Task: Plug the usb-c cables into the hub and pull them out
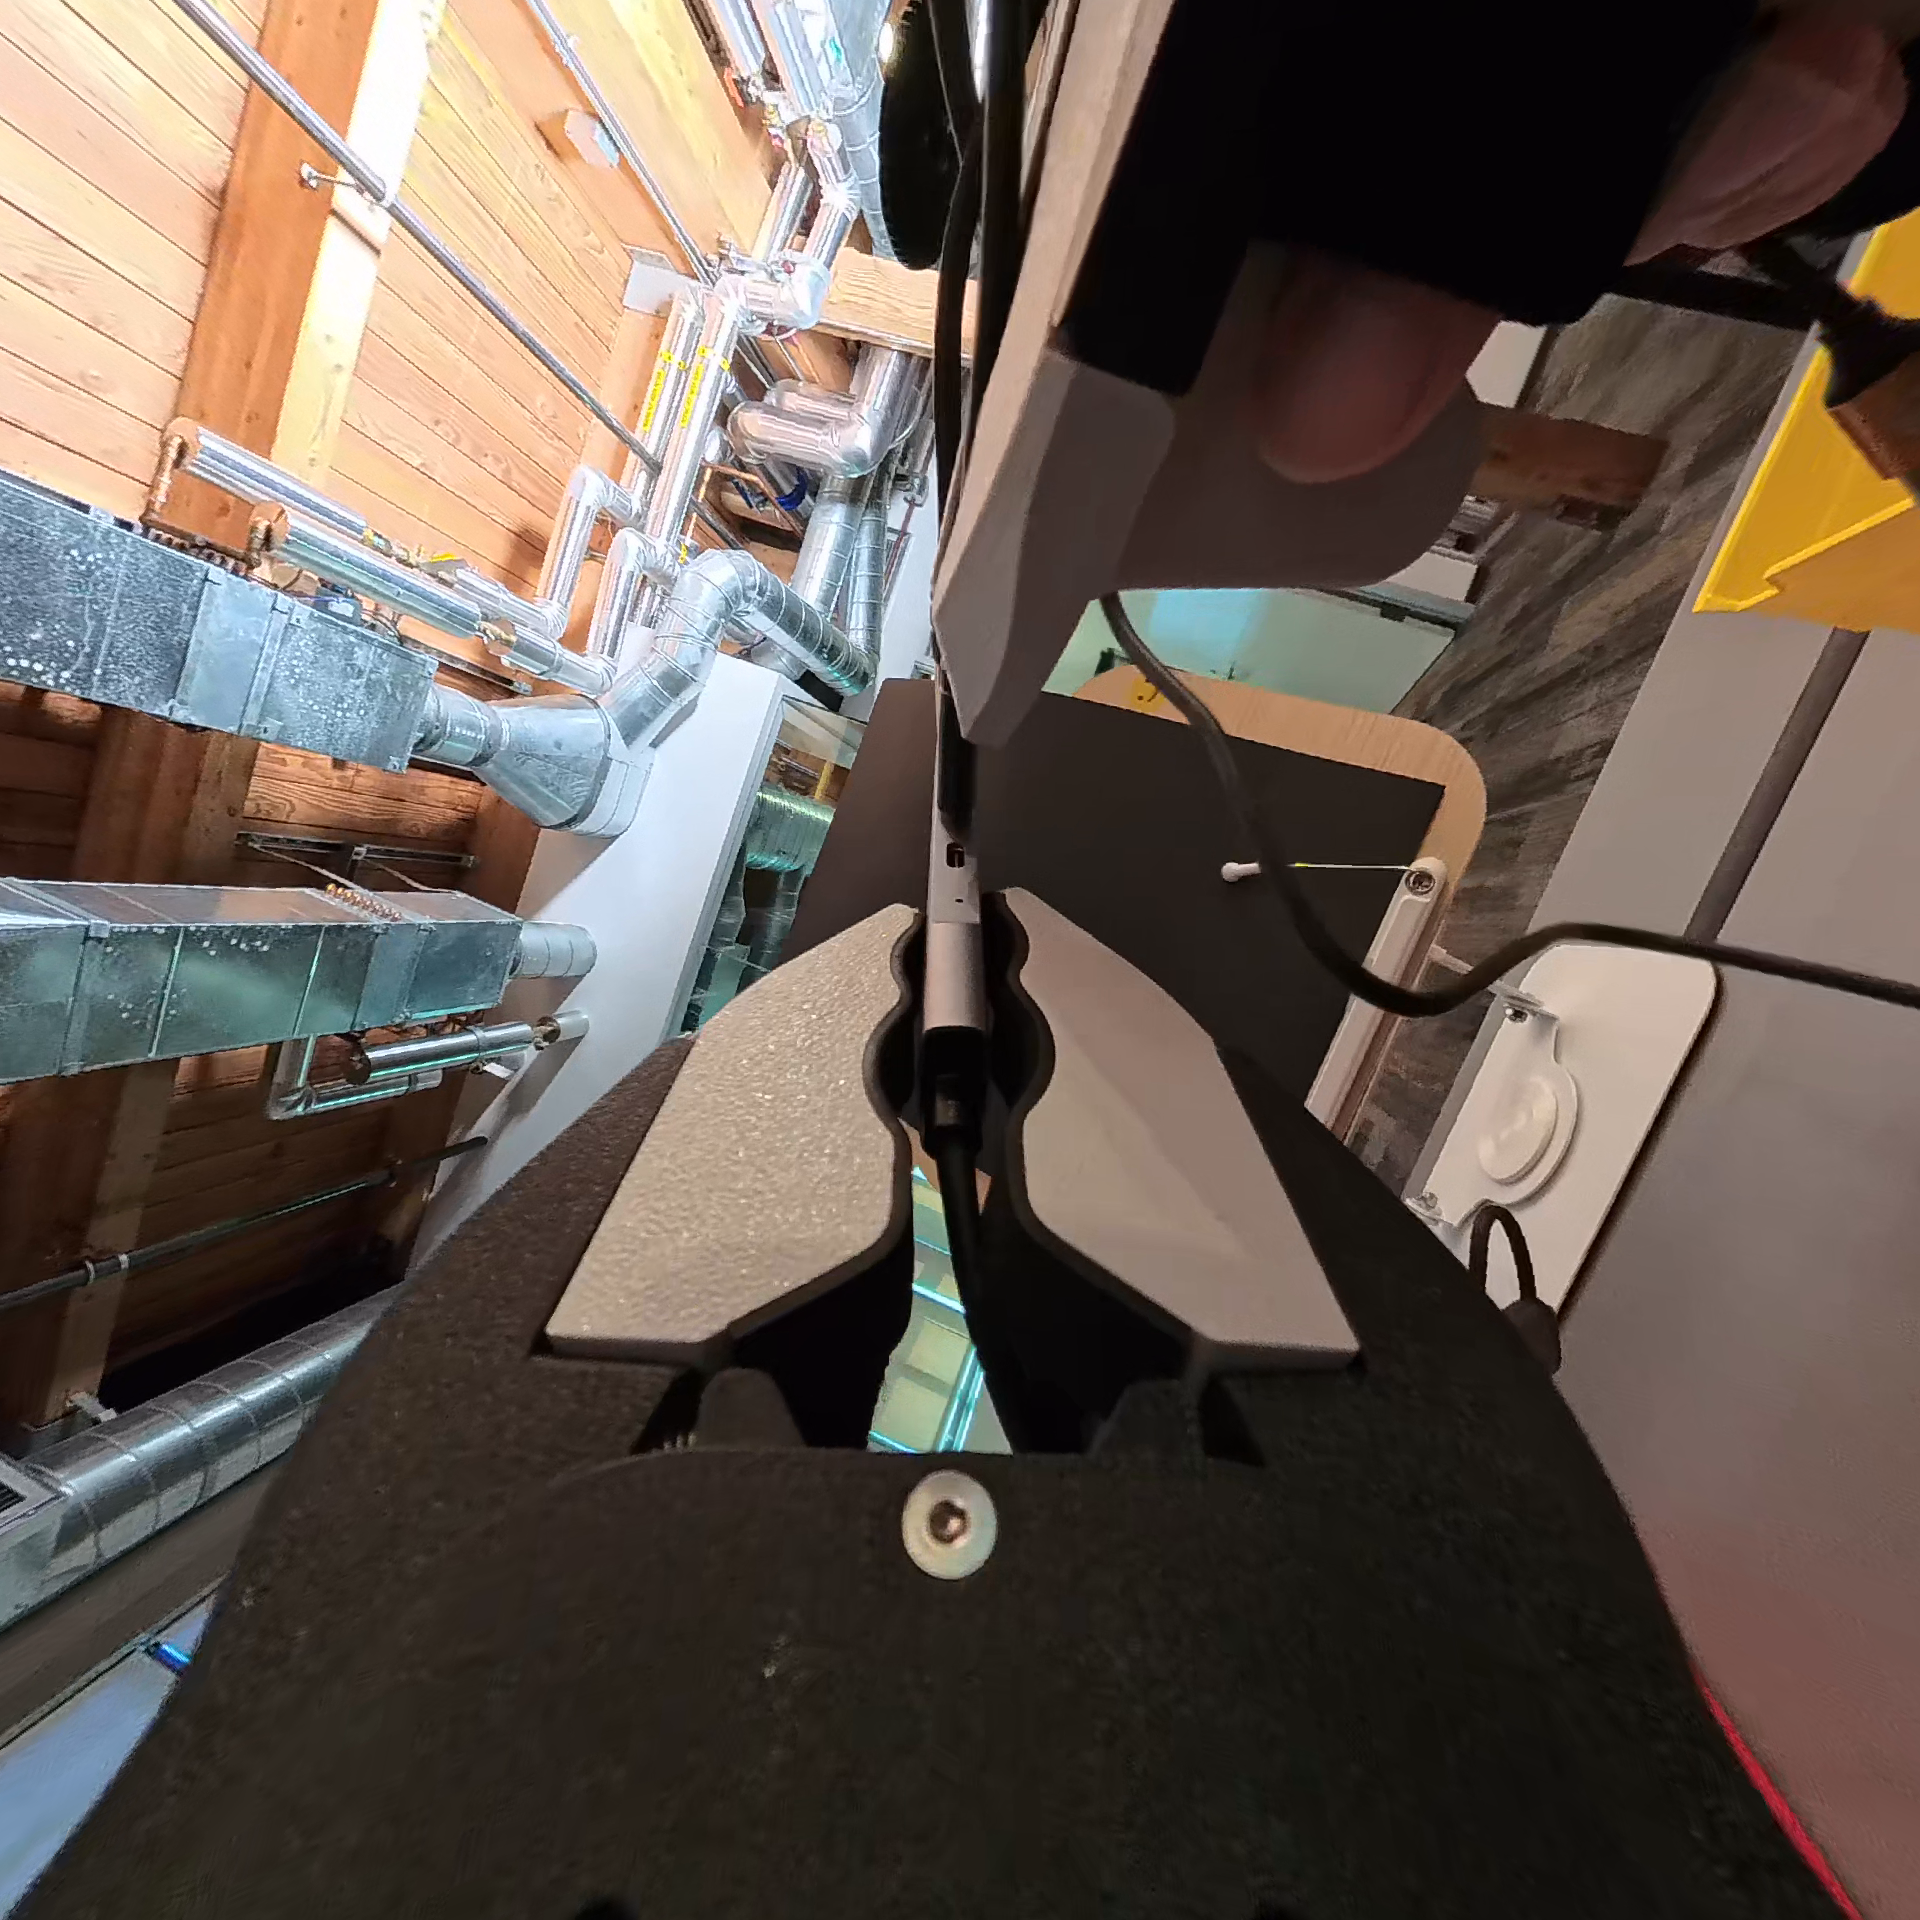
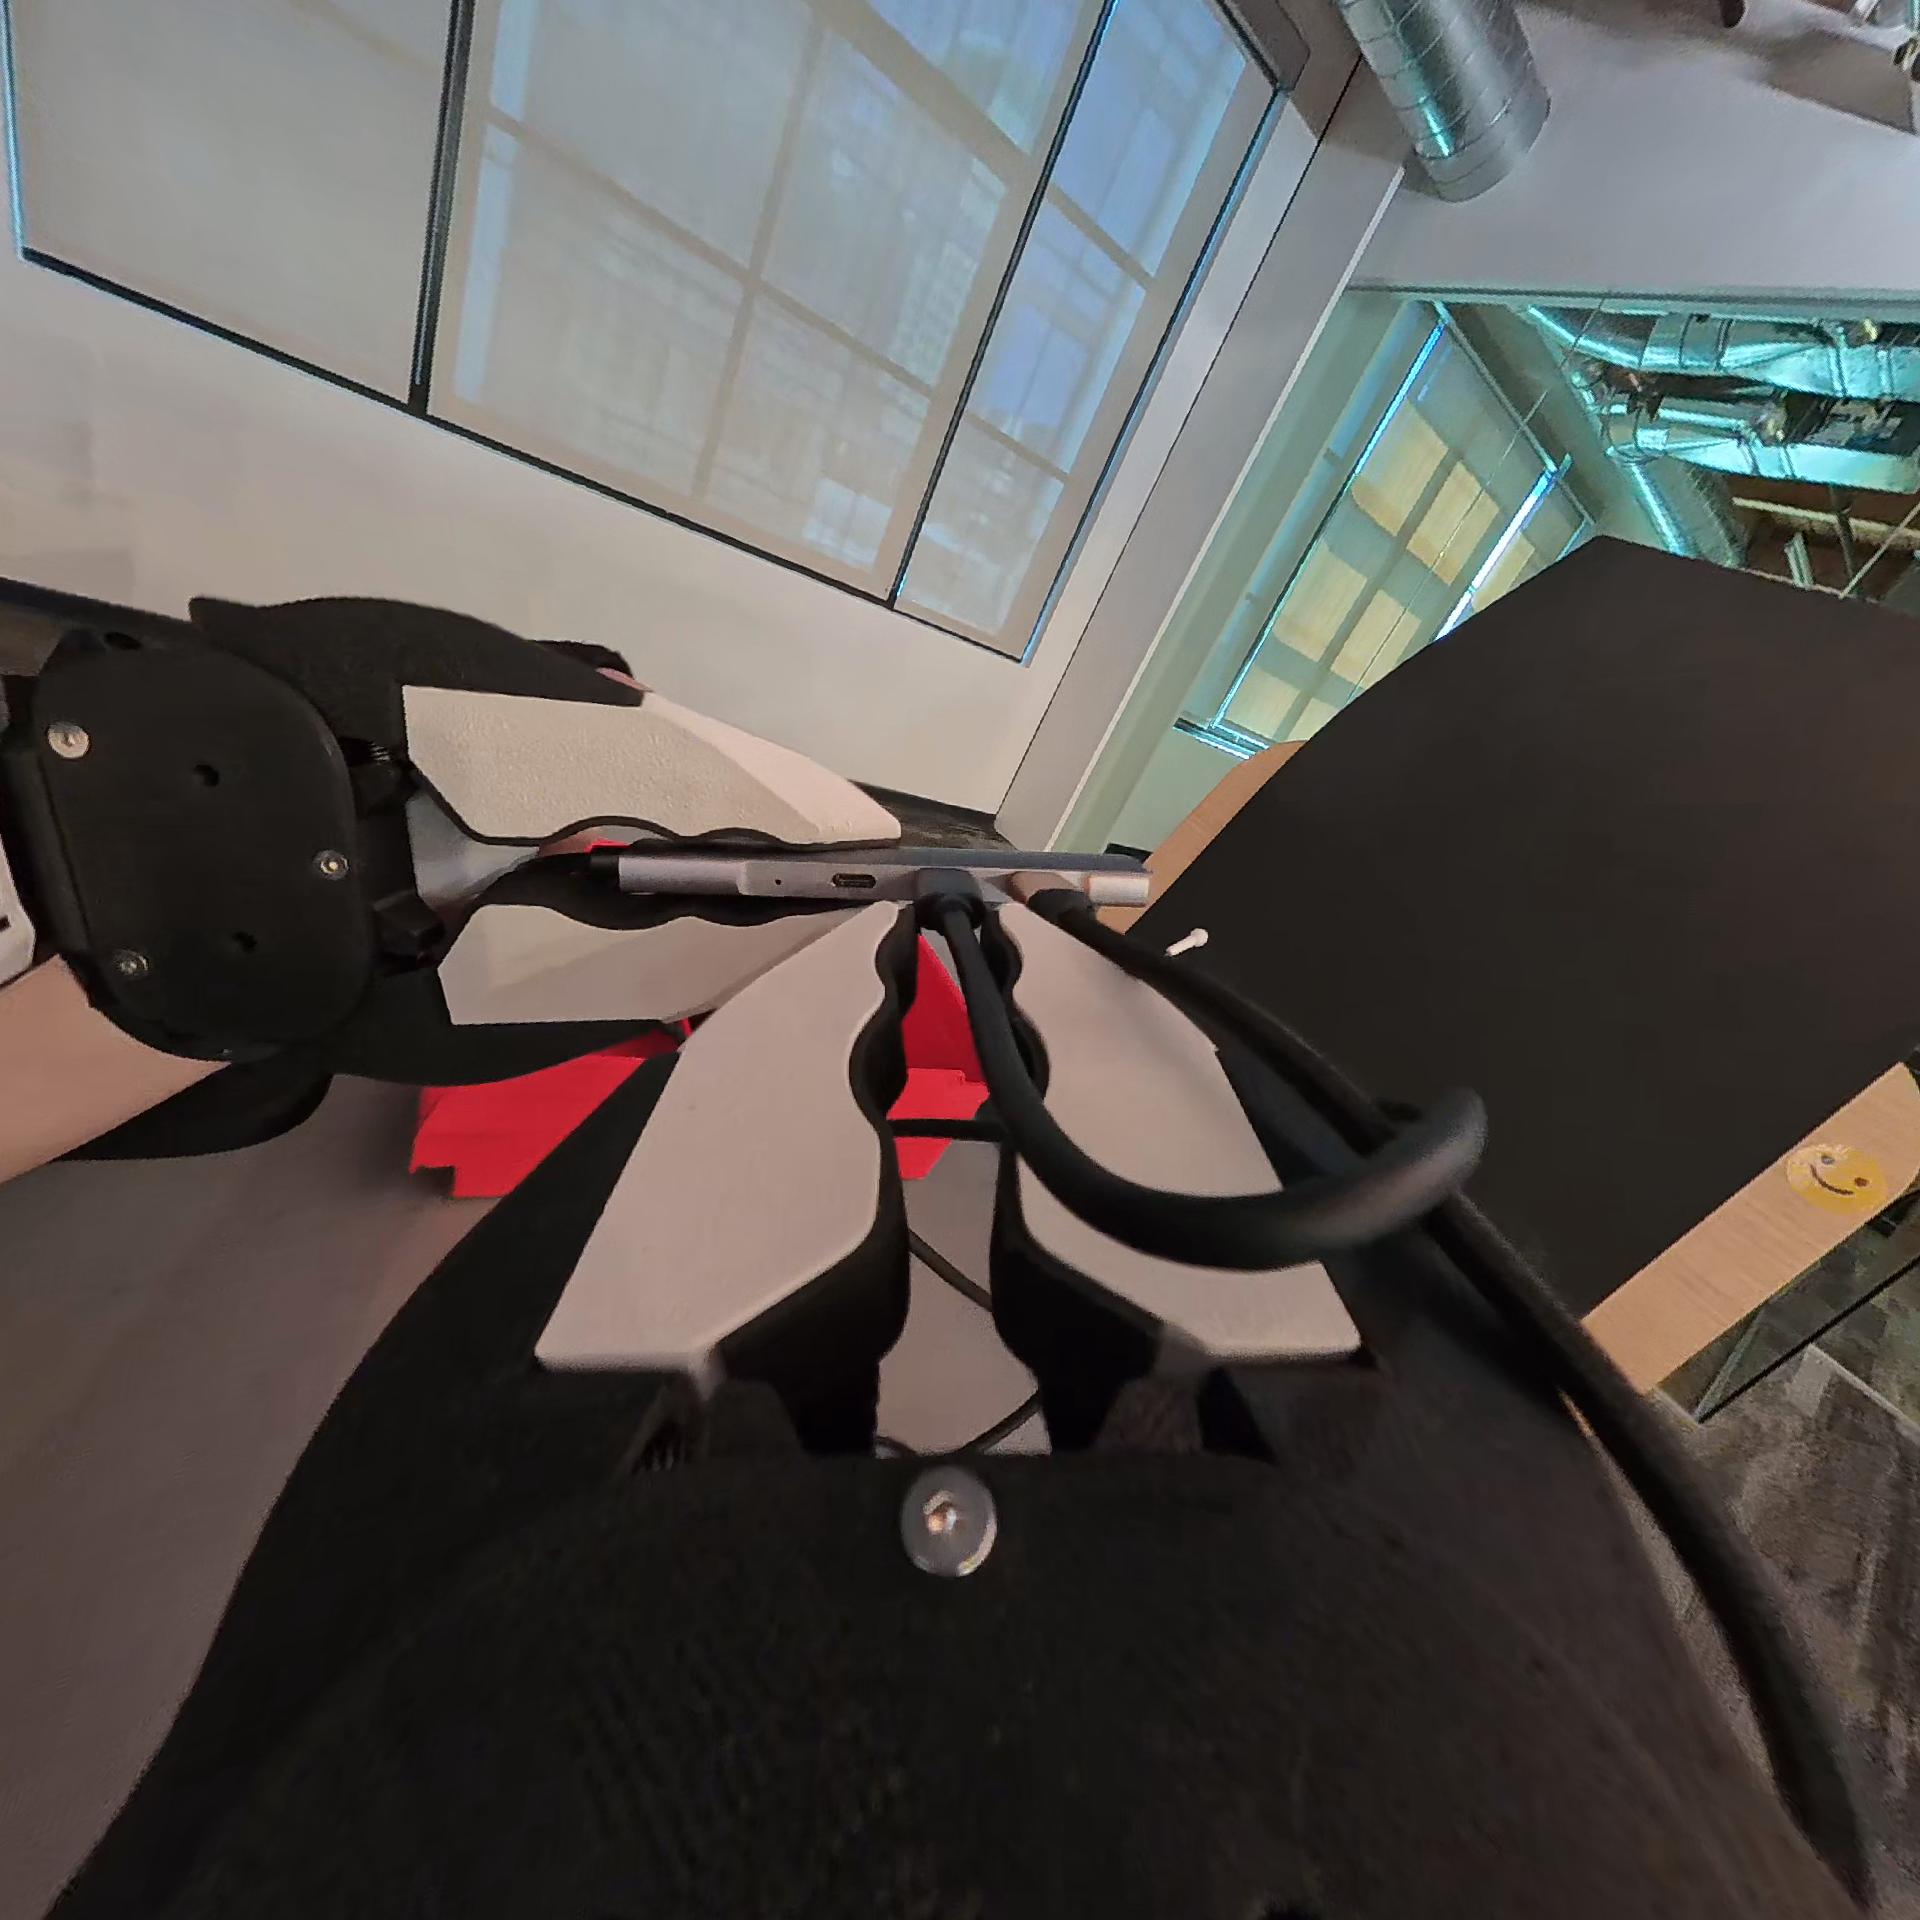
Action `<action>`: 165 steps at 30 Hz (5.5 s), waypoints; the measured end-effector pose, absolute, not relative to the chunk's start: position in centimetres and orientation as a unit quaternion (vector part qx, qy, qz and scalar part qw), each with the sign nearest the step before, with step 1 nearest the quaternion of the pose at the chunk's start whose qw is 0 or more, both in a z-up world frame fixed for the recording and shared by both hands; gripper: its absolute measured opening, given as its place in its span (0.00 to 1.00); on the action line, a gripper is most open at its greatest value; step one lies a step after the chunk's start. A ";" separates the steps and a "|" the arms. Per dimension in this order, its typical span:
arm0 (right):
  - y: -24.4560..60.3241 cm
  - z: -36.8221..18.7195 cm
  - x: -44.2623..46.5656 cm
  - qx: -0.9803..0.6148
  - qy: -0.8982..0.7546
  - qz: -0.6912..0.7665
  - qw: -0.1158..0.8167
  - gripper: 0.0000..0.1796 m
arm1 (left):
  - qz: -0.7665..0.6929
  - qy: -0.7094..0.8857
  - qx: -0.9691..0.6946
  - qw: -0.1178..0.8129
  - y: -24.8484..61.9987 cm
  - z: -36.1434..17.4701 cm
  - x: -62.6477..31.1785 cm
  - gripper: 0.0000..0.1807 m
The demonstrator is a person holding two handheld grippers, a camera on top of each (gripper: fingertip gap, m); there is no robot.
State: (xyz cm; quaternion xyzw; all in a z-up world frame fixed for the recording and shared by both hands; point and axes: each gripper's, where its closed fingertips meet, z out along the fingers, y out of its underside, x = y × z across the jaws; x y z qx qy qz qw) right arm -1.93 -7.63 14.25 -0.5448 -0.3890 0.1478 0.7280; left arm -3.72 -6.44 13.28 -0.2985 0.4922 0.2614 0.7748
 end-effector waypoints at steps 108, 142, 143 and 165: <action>-27.5 -15.1 -0.2 -0.916 -0.251 0.229 0.213 0.07 | 0.169 0.604 -0.649 0.431 0.4 -12.3 -5.3 0.10; -27.6 -6.4 1.3 -0.818 -0.317 0.430 0.213 0.07 | -0.290 0.745 -0.513 0.313 -22.7 -4.3 -4.8 0.28; -27.4 -6.0 1.2 -0.820 -0.325 0.421 0.213 0.07 | -0.295 0.757 -0.500 0.300 -23.6 -4.4 -4.1 0.27; -15.6 11.8 2.4 -0.557 -0.317 0.373 0.671 0.19 | -0.563 0.519 -0.521 0.378 -15.7 7.8 -1.9 0.00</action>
